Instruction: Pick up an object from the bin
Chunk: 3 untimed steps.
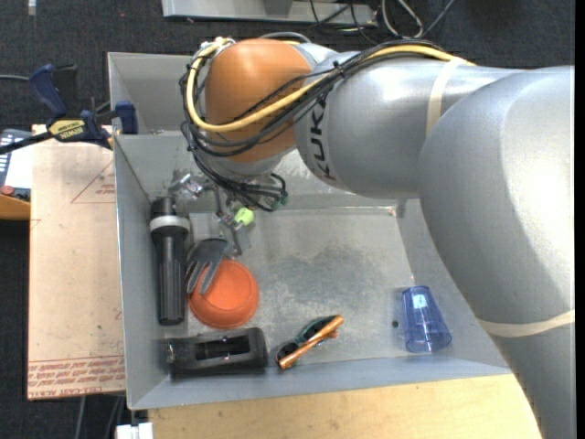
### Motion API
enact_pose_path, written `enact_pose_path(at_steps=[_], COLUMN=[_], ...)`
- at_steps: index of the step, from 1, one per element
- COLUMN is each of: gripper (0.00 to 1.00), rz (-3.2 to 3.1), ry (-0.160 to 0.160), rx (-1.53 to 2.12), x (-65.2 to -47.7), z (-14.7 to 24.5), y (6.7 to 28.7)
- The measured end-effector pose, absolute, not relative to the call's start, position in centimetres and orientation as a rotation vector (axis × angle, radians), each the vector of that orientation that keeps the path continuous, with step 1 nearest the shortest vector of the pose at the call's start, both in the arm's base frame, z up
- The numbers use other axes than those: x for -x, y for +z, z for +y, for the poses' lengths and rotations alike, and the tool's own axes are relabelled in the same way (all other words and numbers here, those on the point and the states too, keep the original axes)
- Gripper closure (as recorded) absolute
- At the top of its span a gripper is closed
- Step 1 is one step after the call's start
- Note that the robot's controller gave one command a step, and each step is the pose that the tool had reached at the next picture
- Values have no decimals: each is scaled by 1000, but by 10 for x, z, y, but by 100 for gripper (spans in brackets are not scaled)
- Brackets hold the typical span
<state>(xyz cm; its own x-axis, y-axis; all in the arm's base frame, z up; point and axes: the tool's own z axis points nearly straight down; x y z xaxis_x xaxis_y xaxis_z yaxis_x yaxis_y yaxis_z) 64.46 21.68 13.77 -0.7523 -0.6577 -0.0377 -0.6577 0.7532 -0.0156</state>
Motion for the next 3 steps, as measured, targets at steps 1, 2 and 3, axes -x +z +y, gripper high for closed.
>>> enact_pose_path(at_steps=[1, 2, 3], gripper=[0, 0, 0], rz=[2996, 2924, 3002], ry=[-1, 2, -2], rx=[849, 1011, 813], x=[-590, -603, -593], z=[203, 213, 209], y=[74, 172, 84])
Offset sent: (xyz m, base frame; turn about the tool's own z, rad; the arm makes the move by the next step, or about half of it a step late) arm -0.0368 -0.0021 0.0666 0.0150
